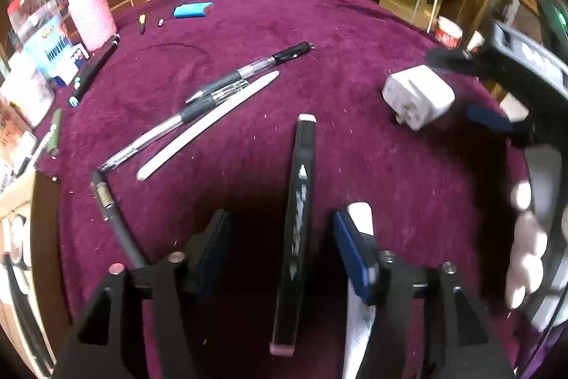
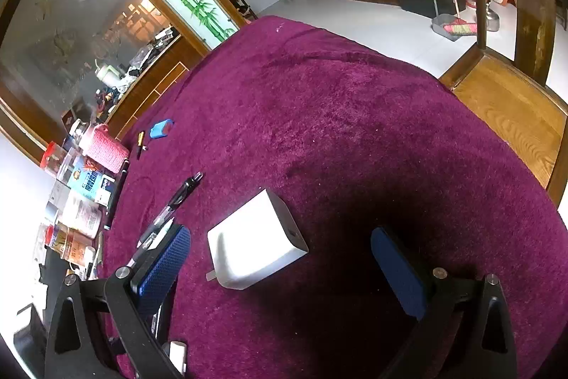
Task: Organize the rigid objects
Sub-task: 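Grasp the black marker with the left gripper while the right grasps the white paint marker, then carry the black marker and white paint marker toward the tray with both grippers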
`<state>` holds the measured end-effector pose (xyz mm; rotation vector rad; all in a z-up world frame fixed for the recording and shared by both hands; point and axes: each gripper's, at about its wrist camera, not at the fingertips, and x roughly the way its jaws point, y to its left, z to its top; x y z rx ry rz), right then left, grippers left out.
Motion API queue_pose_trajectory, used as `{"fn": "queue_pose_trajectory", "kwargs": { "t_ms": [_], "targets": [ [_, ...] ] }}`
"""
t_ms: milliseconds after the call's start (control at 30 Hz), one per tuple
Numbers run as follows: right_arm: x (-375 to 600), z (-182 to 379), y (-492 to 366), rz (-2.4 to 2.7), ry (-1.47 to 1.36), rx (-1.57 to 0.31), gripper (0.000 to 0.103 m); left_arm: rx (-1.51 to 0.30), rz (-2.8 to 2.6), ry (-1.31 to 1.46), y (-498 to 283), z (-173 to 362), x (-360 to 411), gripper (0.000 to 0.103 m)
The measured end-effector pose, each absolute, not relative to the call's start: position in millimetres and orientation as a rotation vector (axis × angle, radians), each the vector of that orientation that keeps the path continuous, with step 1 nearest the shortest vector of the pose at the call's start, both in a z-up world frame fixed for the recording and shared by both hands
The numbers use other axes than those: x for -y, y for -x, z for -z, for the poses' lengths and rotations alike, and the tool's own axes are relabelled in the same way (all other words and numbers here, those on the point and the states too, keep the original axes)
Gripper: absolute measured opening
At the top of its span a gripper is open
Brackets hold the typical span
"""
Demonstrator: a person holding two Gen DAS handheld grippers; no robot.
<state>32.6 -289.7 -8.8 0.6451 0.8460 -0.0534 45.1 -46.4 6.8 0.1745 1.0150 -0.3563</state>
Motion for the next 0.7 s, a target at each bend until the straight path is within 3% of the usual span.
{"fn": "queue_pose_trajectory", "kwargs": {
  "t_ms": [67,100,167,600,700],
  "targets": [
    [290,8,-33,0.054,-0.644,-0.846,0.102,-0.998,0.354,-0.184,-42,-6,46,0.061],
    [290,9,-33,0.054,-0.643,-0.846,0.102,-0.984,0.355,-0.186,-39,-6,46,0.054],
    [290,8,-33,0.053,-0.643,-0.844,0.102,-0.979,0.367,-0.173,-32,-10,42,0.015],
    [278,-26,-14,0.112,-0.497,-0.641,0.102,-0.845,0.424,0.209,58,-76,-57,0.014],
    [265,-33,-8,0.086,-0.488,-0.701,0.102,-0.812,0.400,0.266,79,-87,-90,0.014]
  ]
}}
